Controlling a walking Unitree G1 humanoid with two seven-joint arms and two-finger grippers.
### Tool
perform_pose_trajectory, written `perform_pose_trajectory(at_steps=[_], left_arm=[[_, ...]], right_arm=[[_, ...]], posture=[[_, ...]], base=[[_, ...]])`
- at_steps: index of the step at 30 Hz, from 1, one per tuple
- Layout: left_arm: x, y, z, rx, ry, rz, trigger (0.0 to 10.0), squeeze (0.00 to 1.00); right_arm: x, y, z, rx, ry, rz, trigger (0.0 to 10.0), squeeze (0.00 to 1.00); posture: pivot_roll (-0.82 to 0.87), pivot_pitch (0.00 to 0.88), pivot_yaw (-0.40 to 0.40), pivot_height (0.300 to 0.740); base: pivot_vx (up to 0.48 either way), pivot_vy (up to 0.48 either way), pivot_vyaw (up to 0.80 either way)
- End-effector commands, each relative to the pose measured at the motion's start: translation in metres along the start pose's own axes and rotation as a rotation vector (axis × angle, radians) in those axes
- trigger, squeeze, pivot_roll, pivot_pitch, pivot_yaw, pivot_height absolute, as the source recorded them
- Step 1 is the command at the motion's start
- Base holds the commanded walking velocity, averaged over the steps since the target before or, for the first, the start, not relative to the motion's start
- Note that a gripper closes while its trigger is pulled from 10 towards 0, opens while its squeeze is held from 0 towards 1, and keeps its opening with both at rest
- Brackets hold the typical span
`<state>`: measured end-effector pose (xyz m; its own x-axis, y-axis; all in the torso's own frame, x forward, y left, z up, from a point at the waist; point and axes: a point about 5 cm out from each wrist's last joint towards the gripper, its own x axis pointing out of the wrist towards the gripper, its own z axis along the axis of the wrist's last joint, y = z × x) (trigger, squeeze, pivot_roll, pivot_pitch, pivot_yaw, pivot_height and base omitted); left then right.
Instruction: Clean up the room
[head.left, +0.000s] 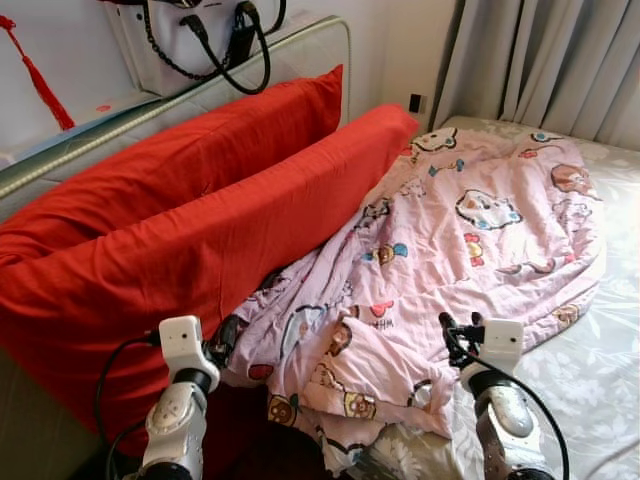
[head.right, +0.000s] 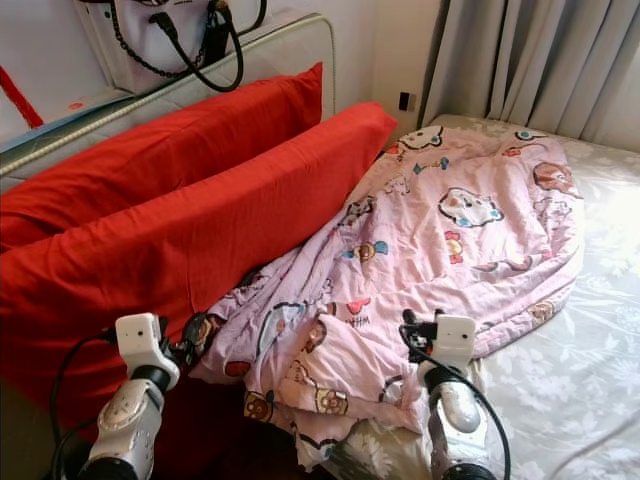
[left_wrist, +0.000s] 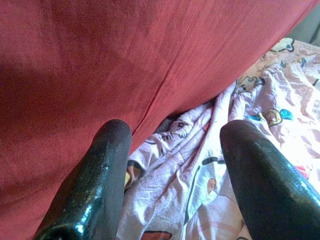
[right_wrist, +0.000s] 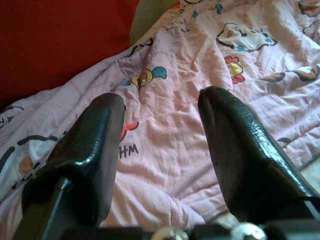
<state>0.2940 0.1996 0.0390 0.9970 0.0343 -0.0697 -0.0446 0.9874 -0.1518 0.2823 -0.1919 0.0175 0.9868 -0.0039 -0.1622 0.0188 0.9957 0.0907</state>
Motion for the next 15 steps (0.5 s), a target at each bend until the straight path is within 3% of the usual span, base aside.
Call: perform_pose_trajectory(at_steps=[1,3,15], left_arm=[[0.0001,0.0007,-0.0003,-0.008,0.011,0.010,10.0,0.00],[0.0005,-0.0002,0.0006,-0.010,0.009,0.007,10.0,0.00],[0.0048,-0.0060,0.0056,-0.021,0.001,-0.015,10.0,0.00]], right_arm=[[0.0003,0.0050,-0.0003,-0.007,0.005,0.016,10.0,0.00],[0.0004,0.0083,0.0037,0.002,-0.032,0.025,10.0,0.00],[0.0020,0.0102,0.0011,0.001,0.018,0.021,10.0,0.00]], posture=[[0.03,0.043,0.041,0.670],[0.03,0.050,0.039,0.665],[0.03,0.061,0.036,0.656]], base=[[0.000,0.000,0.00],[0.000,0.000,0.00],[0.000,0.000,0.00]])
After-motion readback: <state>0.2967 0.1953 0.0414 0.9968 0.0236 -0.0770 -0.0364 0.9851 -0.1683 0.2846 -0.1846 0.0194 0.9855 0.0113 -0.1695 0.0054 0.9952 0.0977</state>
